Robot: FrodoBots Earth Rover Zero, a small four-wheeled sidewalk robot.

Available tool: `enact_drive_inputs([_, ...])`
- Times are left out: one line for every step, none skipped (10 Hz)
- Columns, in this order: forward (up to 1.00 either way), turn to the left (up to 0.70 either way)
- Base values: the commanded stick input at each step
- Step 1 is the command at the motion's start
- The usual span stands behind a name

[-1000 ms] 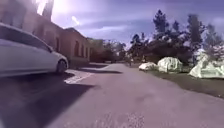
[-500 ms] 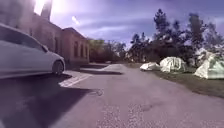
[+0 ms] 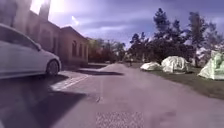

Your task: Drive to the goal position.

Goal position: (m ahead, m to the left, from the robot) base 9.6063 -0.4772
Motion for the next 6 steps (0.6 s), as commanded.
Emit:
enact_drive_inputs([0.70, 0.07])
enact_drive_inputs([0.70, 0.07])
enact_drive_inputs([0.70, 0.07])
enact_drive_inputs([0.70, 0.07])
enact_drive_inputs([0.70, 0.07])
enact_drive_inputs([0.70, 0.07])
